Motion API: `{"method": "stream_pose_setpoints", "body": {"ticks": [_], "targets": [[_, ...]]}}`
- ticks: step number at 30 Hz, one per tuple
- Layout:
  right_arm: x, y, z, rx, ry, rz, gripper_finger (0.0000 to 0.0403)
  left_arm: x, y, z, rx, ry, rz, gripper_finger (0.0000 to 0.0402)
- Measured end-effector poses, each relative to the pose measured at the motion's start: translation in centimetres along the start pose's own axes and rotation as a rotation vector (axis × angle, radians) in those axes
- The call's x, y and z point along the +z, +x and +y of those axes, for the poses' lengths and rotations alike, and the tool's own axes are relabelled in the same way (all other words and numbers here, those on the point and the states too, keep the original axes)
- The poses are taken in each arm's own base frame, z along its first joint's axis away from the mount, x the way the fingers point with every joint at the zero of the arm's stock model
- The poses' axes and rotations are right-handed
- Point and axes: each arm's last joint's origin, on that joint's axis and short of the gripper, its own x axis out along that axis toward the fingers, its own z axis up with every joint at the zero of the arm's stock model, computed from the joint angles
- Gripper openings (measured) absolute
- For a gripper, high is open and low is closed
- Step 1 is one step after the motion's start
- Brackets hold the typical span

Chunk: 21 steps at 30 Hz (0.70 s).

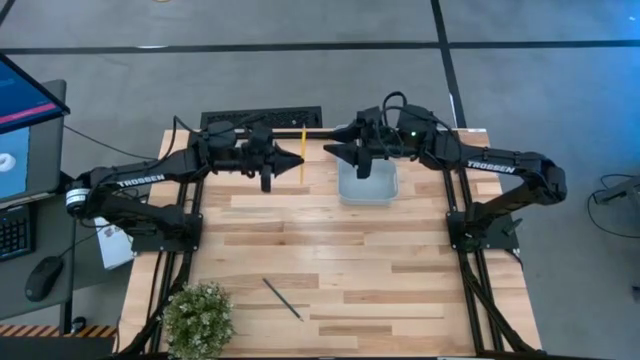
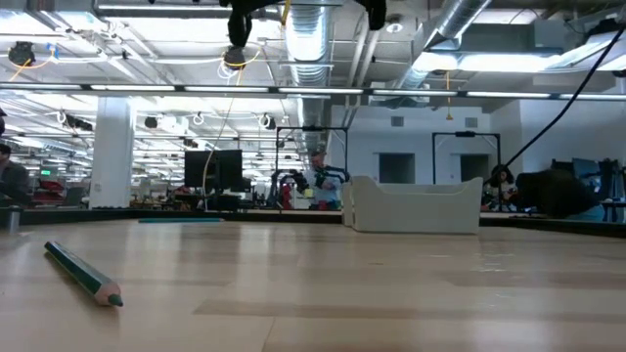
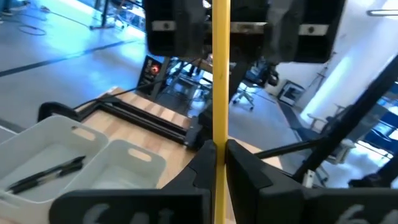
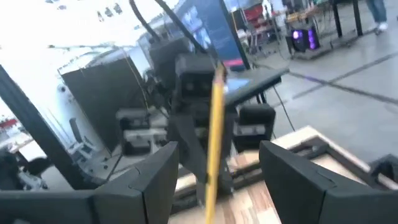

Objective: Sort pens & pencils
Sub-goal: Put the yellow pencil into the bottom bin

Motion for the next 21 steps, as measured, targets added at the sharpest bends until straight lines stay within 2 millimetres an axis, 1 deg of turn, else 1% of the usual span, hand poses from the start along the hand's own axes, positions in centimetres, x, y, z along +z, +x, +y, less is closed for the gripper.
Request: {"method": "stream_pose_setpoints", "body": {"ticks": [3,5,7,8,10,16,21], "targets": [[-0.2,0.2,-0.1,0.003,0.009,0.004,0.0244,0.0,0.0,-0.1,-0.024,0.001,0.007,0.0011],[-0.4,0.9,0.0,0.018,0.005,-0.010,0.0244,0.0,0.0,-0.1,-0.025,0.001,0.007,0.0011],[-1.1,1.2,-0.4,0.008,0.020,0.017,0.0244,0.0,0.0,-0.1,-0.026,0.001,0.006,0.0011],[-1.1,1.5,-0.5,0.013,0.016,0.003,0.0244,0.0,0.0,-0.1,-0.026,0.001,0.005,0.0011],[-0.8,1.9,-0.4,0.028,0.014,-0.018,0.0244,0.0,0.0,-0.1,-0.026,0.002,0.004,0.0011],[-0.8,3.6,-0.7,0.036,0.025,0.004,0.0244,0.0,0.0,-0.1,-0.026,0.004,0.003,0.0011],[-0.4,4.8,-0.8,0.054,0.021,-0.003,0.0244,0.0,0.0,-0.1,-0.026,0.010,0.003,0.0012]]}}
